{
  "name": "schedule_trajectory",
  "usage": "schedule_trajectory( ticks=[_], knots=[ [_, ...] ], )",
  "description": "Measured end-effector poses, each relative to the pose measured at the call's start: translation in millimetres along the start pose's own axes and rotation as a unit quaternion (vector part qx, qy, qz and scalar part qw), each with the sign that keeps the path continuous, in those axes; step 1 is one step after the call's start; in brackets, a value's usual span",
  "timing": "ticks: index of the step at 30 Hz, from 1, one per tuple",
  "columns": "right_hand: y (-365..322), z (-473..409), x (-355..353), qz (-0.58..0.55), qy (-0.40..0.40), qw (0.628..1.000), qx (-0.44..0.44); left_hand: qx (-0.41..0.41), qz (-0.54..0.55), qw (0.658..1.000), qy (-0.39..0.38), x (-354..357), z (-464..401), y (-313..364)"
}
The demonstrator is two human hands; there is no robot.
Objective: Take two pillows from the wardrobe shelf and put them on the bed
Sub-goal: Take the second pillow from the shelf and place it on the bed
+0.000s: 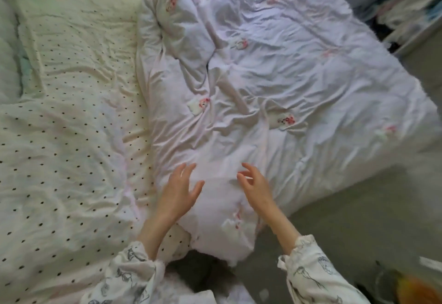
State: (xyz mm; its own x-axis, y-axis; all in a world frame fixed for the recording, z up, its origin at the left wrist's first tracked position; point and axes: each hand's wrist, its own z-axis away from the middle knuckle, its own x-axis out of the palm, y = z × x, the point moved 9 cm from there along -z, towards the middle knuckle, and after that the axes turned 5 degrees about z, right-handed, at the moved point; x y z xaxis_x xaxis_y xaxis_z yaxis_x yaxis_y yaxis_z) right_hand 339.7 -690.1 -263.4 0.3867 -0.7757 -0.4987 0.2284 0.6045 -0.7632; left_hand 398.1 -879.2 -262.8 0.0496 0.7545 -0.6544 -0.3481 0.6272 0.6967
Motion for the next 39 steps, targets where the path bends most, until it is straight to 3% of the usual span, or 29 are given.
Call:
schedule_trajectory(
  ticks=[8, 16, 30, 39],
  knots=[
    [114.8, 61.5, -195.1, -0.092, 0.179, 0.977, 0.073, 0.158, -0.004, 0.983, -0.096, 132.7, -9.3, 194.0],
    [203.8, 101.8, -327.5, -0.185, 0.312, 0.923, 0.126, 0.264, -0.057, 0.944, -0.189, 236.9, -35.4, 320.9],
    [261.5, -9.6, -610.2, -0.184, 0.378, 0.897, 0.134, 0.352, -0.048, 0.910, -0.213, 395.3, -185.8, 597.5],
    [333.2, -24.2, -813.6, -0.158, 0.461, 0.860, 0.149, 0.432, -0.046, 0.863, -0.258, 533.3, -217.3, 787.8]
  ],
)
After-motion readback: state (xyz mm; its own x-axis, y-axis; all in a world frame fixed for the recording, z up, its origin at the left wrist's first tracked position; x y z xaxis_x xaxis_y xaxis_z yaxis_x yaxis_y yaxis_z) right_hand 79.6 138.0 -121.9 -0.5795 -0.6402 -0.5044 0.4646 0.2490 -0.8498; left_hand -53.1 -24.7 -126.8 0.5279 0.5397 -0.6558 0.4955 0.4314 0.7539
